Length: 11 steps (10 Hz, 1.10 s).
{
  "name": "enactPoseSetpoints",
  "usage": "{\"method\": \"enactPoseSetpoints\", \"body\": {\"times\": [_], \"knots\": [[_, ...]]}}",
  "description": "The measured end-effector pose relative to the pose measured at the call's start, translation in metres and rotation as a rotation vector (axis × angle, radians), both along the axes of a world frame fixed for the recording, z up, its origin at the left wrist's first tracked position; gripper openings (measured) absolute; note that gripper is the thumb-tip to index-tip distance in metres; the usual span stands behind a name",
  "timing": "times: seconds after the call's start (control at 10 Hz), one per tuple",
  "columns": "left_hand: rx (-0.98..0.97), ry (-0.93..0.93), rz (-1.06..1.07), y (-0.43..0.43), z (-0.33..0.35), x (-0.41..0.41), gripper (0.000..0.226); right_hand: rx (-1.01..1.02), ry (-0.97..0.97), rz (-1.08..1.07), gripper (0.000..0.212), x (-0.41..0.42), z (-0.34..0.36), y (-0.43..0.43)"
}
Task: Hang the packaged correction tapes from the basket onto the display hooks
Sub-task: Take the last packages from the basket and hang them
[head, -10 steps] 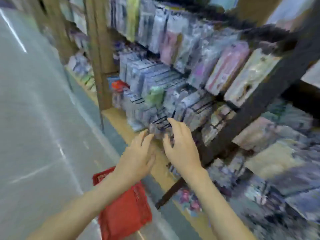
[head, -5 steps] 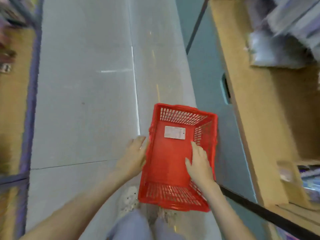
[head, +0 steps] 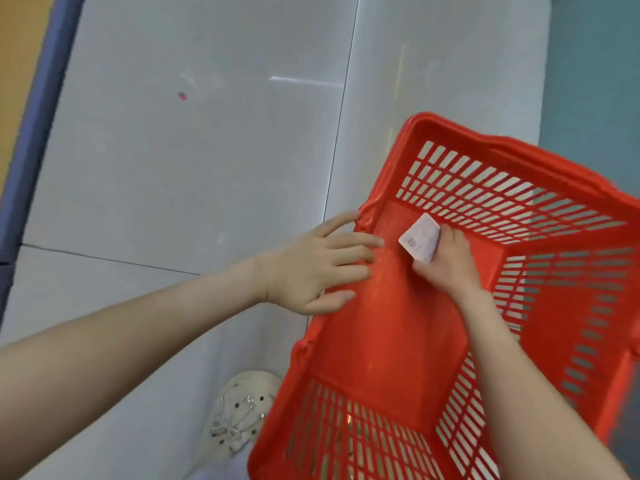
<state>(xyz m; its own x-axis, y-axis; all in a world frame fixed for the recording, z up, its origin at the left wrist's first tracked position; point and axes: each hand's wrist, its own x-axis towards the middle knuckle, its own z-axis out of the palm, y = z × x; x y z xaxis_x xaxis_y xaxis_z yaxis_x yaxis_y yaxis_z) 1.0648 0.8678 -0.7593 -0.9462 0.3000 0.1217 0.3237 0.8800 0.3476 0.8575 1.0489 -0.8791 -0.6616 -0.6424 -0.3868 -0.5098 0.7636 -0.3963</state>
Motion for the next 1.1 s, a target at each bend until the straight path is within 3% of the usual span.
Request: {"method": "enactPoseSetpoints", "body": {"times": [0.1,0.2,0.3,0.4,0.5,0.6,0.7,0.8,0.9,1.1], "knots": [[0.045,-0.102,0.3,0.027,0.043,0.008,0.033,-0.415,-0.264,-0.439,0.063,0.029,0.101,0.006],[0.75,-0.631,0.906,0.064,0.149,-0.005,0.048,-0.751,-0.393,-0.601,0.076,0.073,0.239,0.012],[1.788,-1.227,1.077,0.092,0.26,-0.021,0.054,-0.778,-0.332,-0.535,0.082,0.106,0.371,0.018],[2.076,-1.005,1.055,0.104,0.37,-0.036,0.032,-0.743,-0.325,-0.503,0.082,0.123,0.474,0.039],[2.008,-0.874,0.93,0.106,0.478,-0.05,0.025,-0.663,-0.324,-0.371,0.062,0.123,0.572,0.078],[1.666,-0.808,0.773,0.112,0.565,-0.056,0.016,-0.589,-0.17,-0.28,0.056,0.122,0.67,0.12],[1.453,-0.755,0.568,0.133,0.65,-0.053,0.01,-0.575,-0.147,-0.389,0.041,0.136,0.771,0.144],[1.38,-0.711,0.379,0.17,0.726,-0.038,0.009,-0.592,-0.016,-0.485,0.056,0.167,0.849,0.16],[1.322,-0.629,0.184,0.218,0.786,-0.011,0.01,-0.545,0.234,-0.518,0.069,0.202,0.907,0.19],[1.155,-0.389,-0.153,0.355,0.864,0.087,0.006,-0.557,0.504,-0.591,0.06,0.326,0.992,0.32]]}}
